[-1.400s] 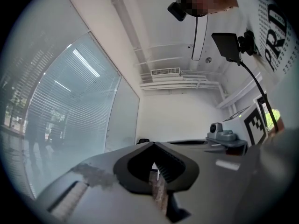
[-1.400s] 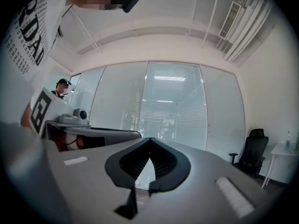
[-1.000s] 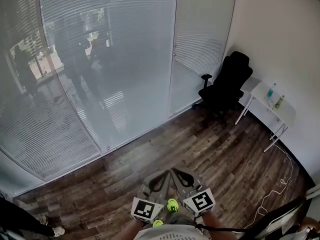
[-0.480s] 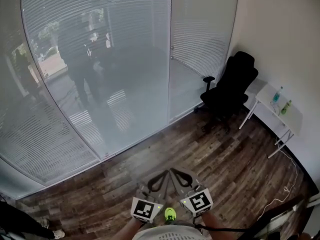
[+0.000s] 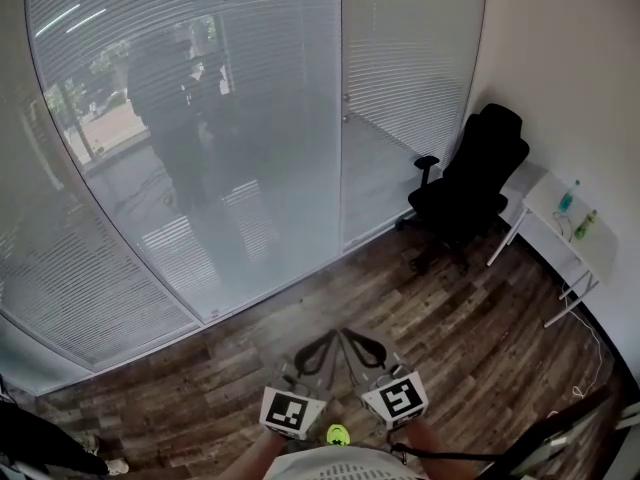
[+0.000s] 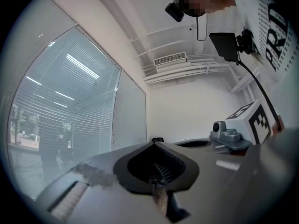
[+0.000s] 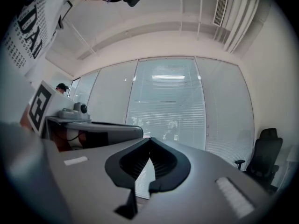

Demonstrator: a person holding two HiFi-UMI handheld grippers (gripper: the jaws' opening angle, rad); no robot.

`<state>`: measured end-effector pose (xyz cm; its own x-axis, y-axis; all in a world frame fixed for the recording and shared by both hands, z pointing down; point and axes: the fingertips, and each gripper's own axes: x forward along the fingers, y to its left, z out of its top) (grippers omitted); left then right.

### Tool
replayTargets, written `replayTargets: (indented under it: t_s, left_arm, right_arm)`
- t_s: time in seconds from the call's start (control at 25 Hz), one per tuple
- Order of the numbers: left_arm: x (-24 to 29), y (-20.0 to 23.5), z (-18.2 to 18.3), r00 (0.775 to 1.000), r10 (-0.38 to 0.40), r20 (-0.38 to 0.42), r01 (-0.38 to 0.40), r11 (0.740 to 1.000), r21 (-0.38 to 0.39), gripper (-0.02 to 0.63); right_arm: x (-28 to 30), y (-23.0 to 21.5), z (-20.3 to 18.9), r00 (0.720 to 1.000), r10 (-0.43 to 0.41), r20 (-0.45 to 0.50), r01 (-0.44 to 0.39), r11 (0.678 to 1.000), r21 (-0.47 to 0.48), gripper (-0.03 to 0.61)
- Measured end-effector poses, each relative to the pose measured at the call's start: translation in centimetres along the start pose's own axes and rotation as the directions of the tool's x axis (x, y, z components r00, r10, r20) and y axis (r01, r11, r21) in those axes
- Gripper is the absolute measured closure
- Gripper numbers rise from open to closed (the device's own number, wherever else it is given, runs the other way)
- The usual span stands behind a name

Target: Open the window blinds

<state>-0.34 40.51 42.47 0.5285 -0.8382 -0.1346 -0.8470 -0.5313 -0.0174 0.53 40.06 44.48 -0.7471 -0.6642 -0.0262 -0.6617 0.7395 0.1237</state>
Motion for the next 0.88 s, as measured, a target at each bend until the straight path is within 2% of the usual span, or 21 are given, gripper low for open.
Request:
replayTargets:
  t_s: [0.16,0.44,0.6,0.8,0.88]
  left_arm:
    - [2.3,0.7,-0.5,1.000,-0.003,-0.015,0.003,1.000,0.012,0.607]
    - [6.9,3.2,-2.9,0.999,-0.044,-0.027,0.044,0.999,-0.026,0.607]
    - [10.2,6.2,-3.5,0.998,-0.063,-0.011,0.062,0.997,-0.046,0.607]
    - [16.1,11.8,-3.8,0.995,-0.097,-0.029,0.096,0.995,-0.019,0.607]
    - [18.4,14.0,-3.2,0.996,-0.089,-0.001,0.089,0.995,-0.044,0.607]
  right_arm:
    - [1.0,-2.2,-0.3,1.000,-0.014,-0.005,0.014,1.000,-0.011,0.569]
    - [4.4,-6.5,-2.1,0.997,-0.077,-0.009,0.076,0.997,-0.021,0.569]
    - [7.8,-9.3,-2.5,0.995,-0.100,-0.017,0.100,0.994,-0.036,0.569]
    - [14.0,-14.3,-2.1,0.991,-0.126,-0.038,0.126,0.992,-0.009,0.569]
    - [16.5,-16.2,-1.9,0.991,-0.131,-0.043,0.131,0.991,0.009,0.569]
